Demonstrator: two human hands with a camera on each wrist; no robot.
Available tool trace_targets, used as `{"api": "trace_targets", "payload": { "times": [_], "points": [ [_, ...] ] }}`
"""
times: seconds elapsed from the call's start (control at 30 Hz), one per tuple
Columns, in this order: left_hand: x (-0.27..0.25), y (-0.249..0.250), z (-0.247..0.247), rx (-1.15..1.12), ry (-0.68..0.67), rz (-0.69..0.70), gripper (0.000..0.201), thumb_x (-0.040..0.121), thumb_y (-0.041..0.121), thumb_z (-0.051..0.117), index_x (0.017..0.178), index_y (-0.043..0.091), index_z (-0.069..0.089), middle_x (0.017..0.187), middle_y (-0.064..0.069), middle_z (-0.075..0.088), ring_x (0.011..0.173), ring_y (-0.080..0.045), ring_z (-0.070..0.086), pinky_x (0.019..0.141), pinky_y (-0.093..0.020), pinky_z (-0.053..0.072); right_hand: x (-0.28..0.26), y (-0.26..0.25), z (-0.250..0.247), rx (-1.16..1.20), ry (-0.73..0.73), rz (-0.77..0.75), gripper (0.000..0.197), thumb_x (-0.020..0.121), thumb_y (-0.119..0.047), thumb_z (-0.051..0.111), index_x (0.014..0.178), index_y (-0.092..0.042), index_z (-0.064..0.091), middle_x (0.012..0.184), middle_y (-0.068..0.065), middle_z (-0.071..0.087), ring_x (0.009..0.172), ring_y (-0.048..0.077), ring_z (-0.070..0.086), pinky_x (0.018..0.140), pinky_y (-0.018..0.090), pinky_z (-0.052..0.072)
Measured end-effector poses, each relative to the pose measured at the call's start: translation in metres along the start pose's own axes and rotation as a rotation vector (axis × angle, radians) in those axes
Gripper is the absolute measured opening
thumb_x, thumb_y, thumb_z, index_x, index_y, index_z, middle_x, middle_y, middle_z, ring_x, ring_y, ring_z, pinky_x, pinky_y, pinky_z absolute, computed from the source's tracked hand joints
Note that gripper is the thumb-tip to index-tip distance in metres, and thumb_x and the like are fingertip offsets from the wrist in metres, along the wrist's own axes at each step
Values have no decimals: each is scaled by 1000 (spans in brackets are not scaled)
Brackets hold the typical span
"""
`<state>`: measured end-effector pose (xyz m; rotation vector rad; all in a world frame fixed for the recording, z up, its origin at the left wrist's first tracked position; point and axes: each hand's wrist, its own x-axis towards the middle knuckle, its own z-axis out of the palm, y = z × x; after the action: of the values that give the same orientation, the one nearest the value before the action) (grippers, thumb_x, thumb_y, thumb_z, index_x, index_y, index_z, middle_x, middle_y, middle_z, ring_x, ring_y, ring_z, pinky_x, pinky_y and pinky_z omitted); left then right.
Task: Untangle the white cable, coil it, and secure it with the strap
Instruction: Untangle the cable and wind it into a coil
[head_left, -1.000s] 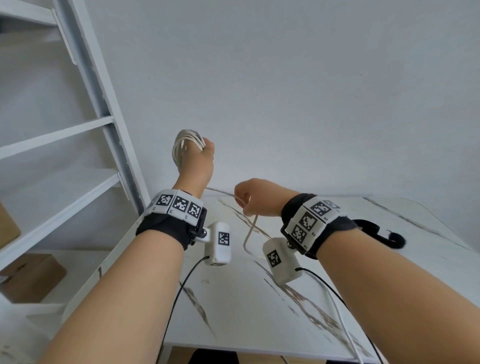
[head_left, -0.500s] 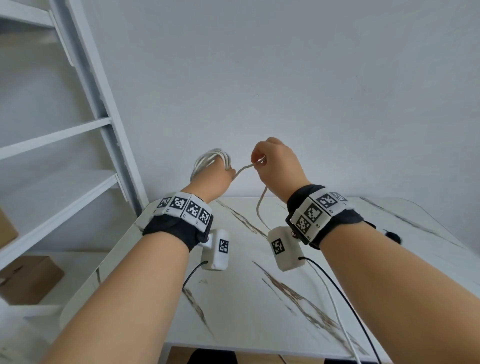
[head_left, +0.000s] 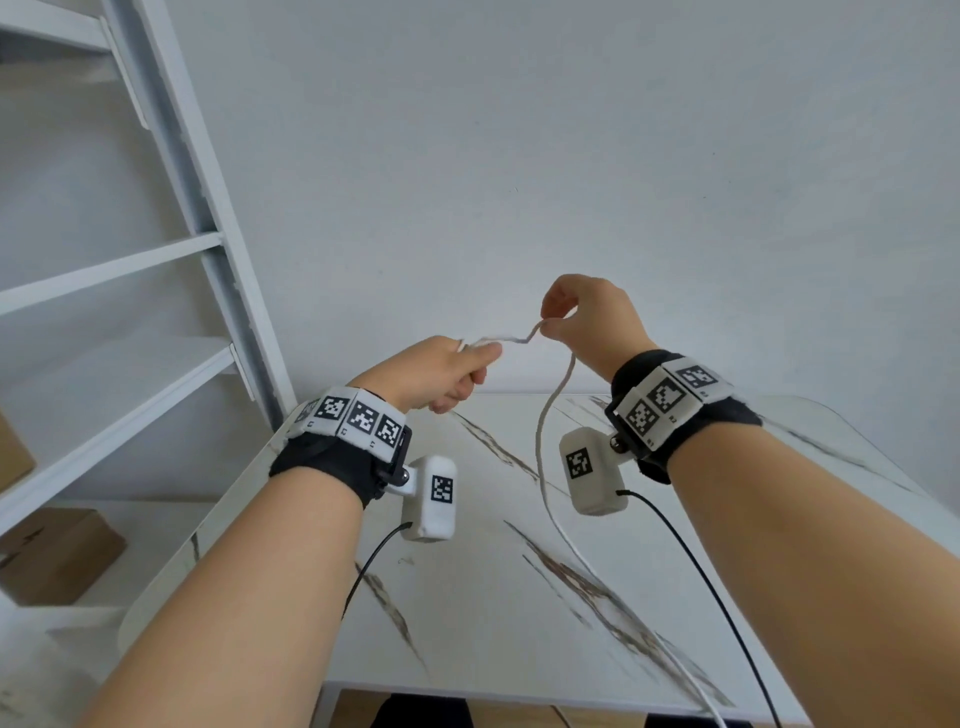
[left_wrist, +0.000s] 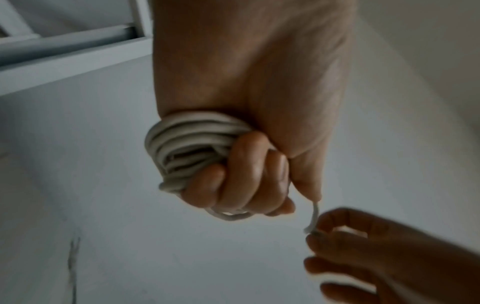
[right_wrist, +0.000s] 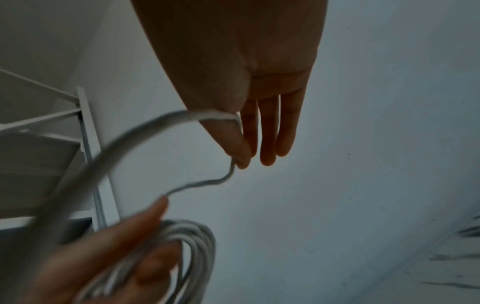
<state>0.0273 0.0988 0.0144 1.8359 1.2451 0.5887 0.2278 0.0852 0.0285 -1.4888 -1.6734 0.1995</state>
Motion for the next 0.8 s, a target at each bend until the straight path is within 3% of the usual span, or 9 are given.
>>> {"api": "trace_targets", "payload": {
  "times": [0.13, 0.23, 0.3, 0.37, 0.43, 0.47, 0.53, 0.6, 0.8],
  "points": [
    [-10, 12, -6, -263, -147, 44, 47, 98, 53, 39, 69, 17, 48, 49, 4, 27, 39, -11, 21, 44, -21, 29, -2, 8, 6, 43, 62, 65, 8, 80, -24, 71, 83, -17, 73, 86, 0, 71, 82, 21, 65, 72, 36, 52],
    [-14, 20, -9, -424, -282, 75, 52, 100, 51, 33, 64, 15, 47, 42, 5, 25, 33, -9, 18, 43, -24, 19, -3, 11, 14, 14, 44, 104, 23, 82, -38, 68, 76, -16, 73, 78, 5, 71, 70, 24, 63, 63, 34, 50],
    [-15, 23, -12, -542, -353, 91, 55, 99, 51, 31, 62, 14, 47, 38, 5, 26, 31, -8, 19, 41, -22, 20, -4, 12, 20, -77, 28, 70, 39, 85, -44, 63, 64, -12, 63, 67, 10, 61, 60, 30, 51, 54, 32, 37],
    [-16, 26, -14, -666, -392, 108, 57, 98, 51, 28, 61, 13, 48, 36, 5, 27, 28, -8, 22, 39, -21, 22, -7, 11, 26, -147, 16, 36, 51, 89, -46, 59, 53, -14, 43, 56, 5, 42, 54, 23, 35, 51, 29, 25],
    [-15, 28, -14, -776, -379, 137, 59, 100, 50, 26, 61, 13, 50, 36, 6, 28, 27, -7, 24, 41, -22, 21, -11, 10, 30, -211, 1, 8, 54, 93, -45, 55, 51, -19, 35, 52, -2, 34, 52, 20, 33, 48, 28, 21],
    [-15, 28, -14, -833, -364, 157, 59, 100, 50, 26, 61, 14, 51, 36, 6, 29, 27, -7, 25, 41, -22, 21, -14, 10, 32, -237, -19, -13, 48, 95, -43, 53, 52, -24, 43, 53, -3, 42, 56, 21, 41, 48, 29, 26],
    [-14, 30, -16, -965, -325, 200, 58, 100, 50, 26, 62, 14, 52, 36, 6, 30, 27, -7, 27, 40, -20, 25, -18, 13, 37, -279, -88, -43, 27, 98, -38, 49, 82, -29, 69, 78, -2, 66, 79, 24, 61, 61, 31, 45],
    [-12, 32, -19, -1100, -255, 228, 56, 101, 50, 28, 66, 13, 52, 37, 6, 30, 27, -7, 27, 37, -19, 30, -22, 18, 42, -282, -147, -34, 27, 99, -34, 46, 103, -22, 69, 94, 1, 70, 92, 25, 64, 73, 34, 50],
    [-4, 30, -25, -1435, -16, 259, 36, 97, 35, 36, 70, 14, 47, 45, 5, 35, 35, -9, 32, 44, -21, 31, -29, 15, 49, -172, -252, 5, 18, 91, -29, 57, 92, -18, 70, 76, -2, 66, 80, 20, 63, 66, 29, 48]
  ]
}}
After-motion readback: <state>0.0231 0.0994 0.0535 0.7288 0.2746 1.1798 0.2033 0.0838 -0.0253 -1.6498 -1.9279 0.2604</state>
